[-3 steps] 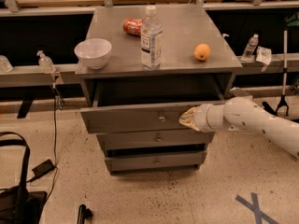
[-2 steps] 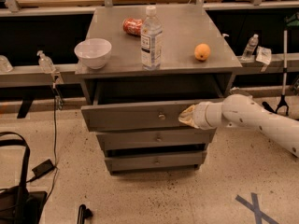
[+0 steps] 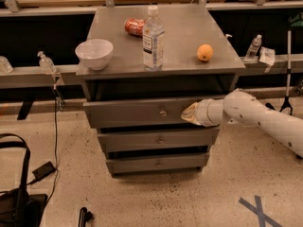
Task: Close top drawer
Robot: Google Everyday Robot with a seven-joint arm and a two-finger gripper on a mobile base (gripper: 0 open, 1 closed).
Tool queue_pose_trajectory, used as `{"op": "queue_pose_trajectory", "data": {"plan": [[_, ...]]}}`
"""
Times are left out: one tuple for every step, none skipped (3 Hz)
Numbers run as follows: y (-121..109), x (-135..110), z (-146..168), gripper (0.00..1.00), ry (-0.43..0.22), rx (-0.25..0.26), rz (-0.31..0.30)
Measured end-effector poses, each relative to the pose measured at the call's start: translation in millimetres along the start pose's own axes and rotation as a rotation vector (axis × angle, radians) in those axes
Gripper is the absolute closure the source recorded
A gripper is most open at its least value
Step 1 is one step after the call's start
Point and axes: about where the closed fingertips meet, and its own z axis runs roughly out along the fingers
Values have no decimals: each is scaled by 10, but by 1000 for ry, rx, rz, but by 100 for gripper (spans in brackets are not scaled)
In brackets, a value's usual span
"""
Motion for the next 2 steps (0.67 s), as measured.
{"op": "queue_pose_trajectory", "data": {"plan": [[-93, 6, 80, 100, 6, 4, -7], [-181, 7, 136, 100, 4, 11, -6]]}}
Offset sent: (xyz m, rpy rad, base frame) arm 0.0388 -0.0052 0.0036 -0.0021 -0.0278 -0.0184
